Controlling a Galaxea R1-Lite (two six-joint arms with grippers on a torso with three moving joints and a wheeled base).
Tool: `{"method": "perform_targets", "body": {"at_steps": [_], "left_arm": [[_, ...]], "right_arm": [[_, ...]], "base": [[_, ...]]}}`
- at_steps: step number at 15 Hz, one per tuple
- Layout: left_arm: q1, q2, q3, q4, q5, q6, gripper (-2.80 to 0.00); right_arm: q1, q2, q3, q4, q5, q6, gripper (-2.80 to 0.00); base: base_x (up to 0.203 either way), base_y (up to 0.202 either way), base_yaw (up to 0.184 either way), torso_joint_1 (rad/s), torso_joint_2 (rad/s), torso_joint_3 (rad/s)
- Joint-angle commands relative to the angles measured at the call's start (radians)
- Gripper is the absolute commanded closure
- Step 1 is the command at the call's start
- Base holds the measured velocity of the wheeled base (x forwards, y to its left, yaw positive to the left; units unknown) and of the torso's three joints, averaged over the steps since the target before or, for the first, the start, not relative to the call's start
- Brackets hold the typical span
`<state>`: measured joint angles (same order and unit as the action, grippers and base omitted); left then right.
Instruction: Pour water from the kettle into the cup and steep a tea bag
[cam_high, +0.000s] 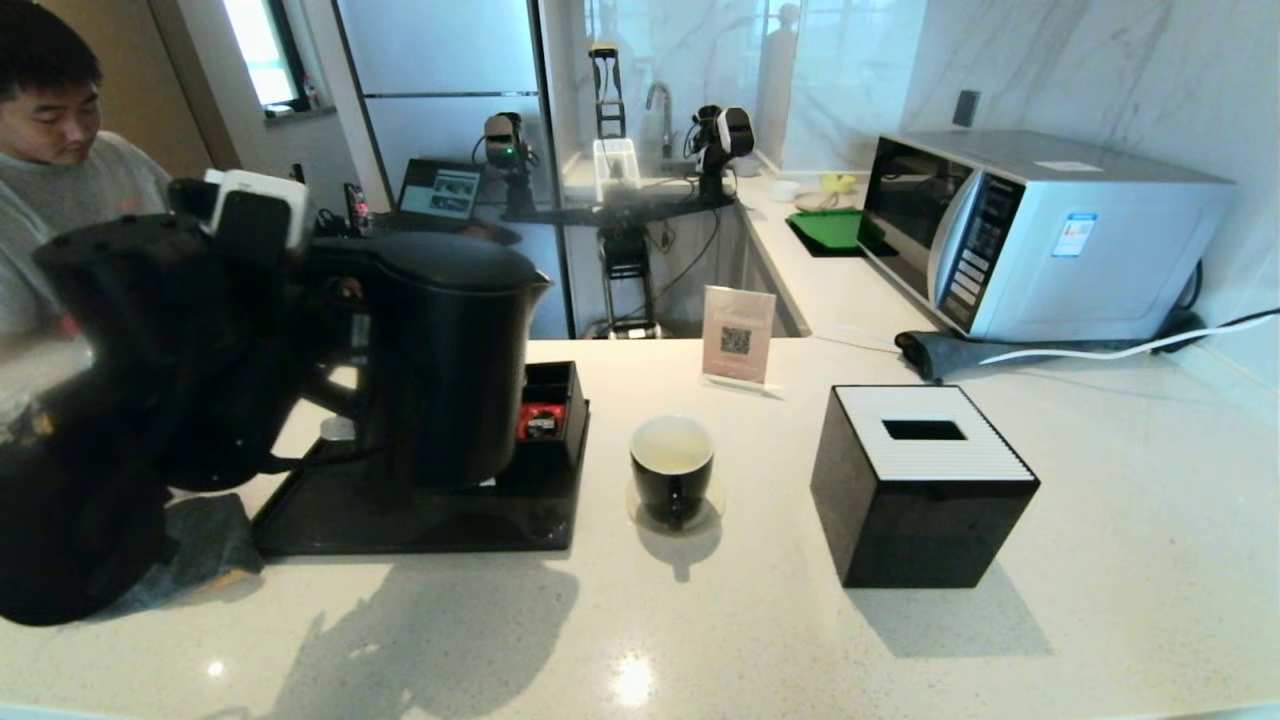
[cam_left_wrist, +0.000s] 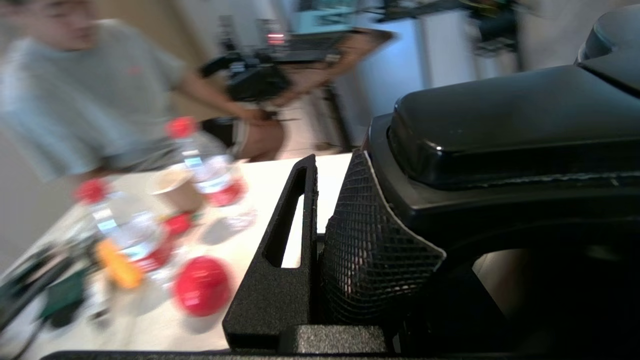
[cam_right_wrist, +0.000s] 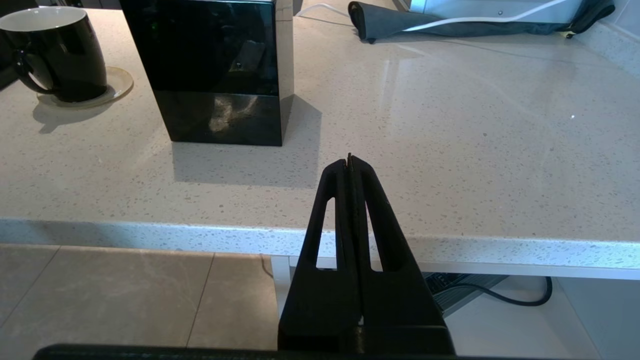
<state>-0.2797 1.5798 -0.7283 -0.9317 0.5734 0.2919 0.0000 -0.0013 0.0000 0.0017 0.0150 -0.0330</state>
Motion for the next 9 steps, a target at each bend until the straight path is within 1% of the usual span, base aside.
{"method": "perform_targets", "body": {"at_steps": [1, 2, 5, 7, 9], "left_arm": [[0.087, -0.051, 0.001, -0.006, 0.001, -0.005, 0.0], [0.115, -0.058, 0.001, -0.006, 0.001, -0.015, 0.0], [0.226, -0.065, 0.012, -0.006, -0.005, -0.072, 0.0], [0.292, -0.064, 0.026, -0.01, -0.023, -0.092, 0.0], [0.358, -0.051, 0.061, -0.05, -0.053, -0.112, 0.0]], "right_arm": [[0.0, 0.001, 0.0, 0.0, 0.0, -0.001, 0.0], [0.0, 0.001, 0.0, 0.0, 0.0, -0.001, 0.0], [0.0, 0.001, 0.0, 0.0, 0.0, -0.001, 0.0], [0.0, 0.001, 0.0, 0.0, 0.0, -0.001, 0.0], [0.0, 0.001, 0.0, 0.0, 0.0, -0.001, 0.0]], "base": [[0.0, 0.0, 0.0, 0.0, 0.0, 0.0], [0.0, 0.0, 0.0, 0.0, 0.0, 0.0], [0.0, 0.0, 0.0, 0.0, 0.0, 0.0], [0.0, 0.0, 0.0, 0.0, 0.0, 0.0], [0.0, 0.0, 0.0, 0.0, 0.0, 0.0]]}}
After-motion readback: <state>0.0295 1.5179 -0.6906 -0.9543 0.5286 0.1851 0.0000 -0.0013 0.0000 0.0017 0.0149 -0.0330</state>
